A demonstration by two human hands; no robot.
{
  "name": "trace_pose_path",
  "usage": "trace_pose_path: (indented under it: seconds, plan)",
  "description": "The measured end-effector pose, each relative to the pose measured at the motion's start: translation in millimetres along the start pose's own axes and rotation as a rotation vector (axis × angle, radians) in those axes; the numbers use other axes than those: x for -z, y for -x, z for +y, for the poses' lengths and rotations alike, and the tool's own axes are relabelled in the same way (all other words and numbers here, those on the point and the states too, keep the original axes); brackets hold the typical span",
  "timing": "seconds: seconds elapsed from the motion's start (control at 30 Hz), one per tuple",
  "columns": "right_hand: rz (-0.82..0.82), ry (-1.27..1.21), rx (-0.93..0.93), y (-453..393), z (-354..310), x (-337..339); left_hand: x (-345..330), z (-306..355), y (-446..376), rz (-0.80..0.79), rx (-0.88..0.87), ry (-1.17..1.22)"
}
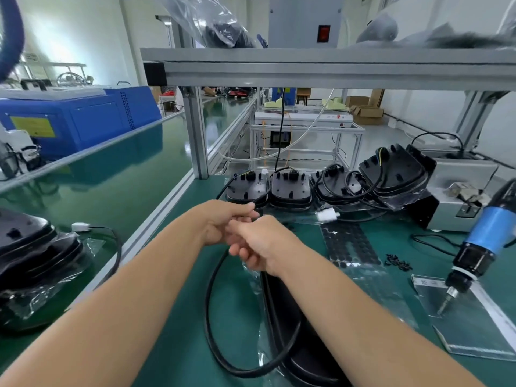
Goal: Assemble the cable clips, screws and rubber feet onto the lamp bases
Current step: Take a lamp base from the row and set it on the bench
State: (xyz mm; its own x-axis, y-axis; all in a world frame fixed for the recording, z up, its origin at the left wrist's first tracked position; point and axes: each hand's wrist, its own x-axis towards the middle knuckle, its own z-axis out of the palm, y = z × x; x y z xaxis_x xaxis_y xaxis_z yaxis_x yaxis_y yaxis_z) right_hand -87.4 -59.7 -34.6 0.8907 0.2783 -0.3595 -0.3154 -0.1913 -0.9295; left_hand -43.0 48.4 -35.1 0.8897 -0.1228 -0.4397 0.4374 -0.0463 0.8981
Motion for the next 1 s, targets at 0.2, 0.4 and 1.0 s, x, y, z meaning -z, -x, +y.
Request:
trace_pose_path:
  seconds: [0.2, 0.4, 1.0]
  plan:
    - [0.017, 0.213, 0.069, -2.1, 9.7, -0.3, -6.1, -13.0, -9.1, 0.255, -0.295, -0.478]
    - [0.123, 0.400, 0.170, -1.7, 15.3, 4.9, -12.6, -17.2, -15.9, 0.232, -0.224, -0.982]
    - [0.321, -0.064, 0.279, -9.5, -4.3, 33.6, -16.5, -4.8, 16.6, 0.241, -0.542, -0.278]
